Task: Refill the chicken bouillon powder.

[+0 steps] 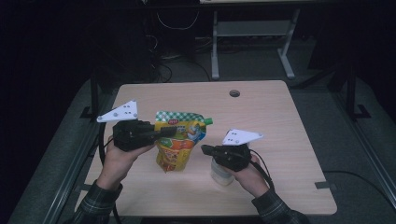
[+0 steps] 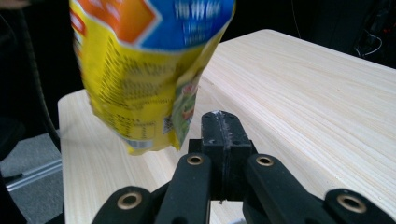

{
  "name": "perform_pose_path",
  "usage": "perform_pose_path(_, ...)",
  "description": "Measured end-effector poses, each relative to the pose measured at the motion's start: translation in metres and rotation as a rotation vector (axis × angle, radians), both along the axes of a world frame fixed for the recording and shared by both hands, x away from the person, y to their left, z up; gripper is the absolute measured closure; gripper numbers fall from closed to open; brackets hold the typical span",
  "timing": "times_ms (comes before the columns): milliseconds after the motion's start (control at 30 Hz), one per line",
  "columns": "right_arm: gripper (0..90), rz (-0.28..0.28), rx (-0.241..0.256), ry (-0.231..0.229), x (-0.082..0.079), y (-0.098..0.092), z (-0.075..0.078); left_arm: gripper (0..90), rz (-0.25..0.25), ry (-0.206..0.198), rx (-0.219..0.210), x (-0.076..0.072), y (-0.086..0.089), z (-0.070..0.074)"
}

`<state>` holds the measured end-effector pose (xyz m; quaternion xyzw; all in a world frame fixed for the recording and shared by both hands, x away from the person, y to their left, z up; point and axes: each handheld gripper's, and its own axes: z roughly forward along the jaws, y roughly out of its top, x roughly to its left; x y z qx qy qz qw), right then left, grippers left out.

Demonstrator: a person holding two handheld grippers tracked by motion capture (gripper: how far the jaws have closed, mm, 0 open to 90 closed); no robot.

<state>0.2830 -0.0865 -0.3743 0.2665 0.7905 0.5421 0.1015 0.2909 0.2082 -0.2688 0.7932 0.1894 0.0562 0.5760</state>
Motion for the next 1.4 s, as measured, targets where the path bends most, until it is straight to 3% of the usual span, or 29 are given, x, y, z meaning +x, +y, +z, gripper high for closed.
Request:
perform_pose_path(300,89.7,0.003,-0.041,-0.004,-0.001,0.014,-0.004,90.0,-0.034,-0.01,-0.012,0.0,-0.007,0.016)
perform_pose_path(667,89.7,0.017,-0.029,-0.006,-0.004,0.027,-0.004,90.0,-0.066,-0.028,-0.013,0.002,-0.02,0.029)
perform_pose_path(933,89.8,0.047,-0.02,0.001,-0.011,0.035,-0.007,90.0,-0.081,-0.017,0.003,0.008,-0.029,0.032)
perform_pose_path(1400,89.9,0.112,0.005,-0.041,-0.019,0.046,-0.017,90.0,-0.108,0.002,0.042,0.019,-0.05,0.028)
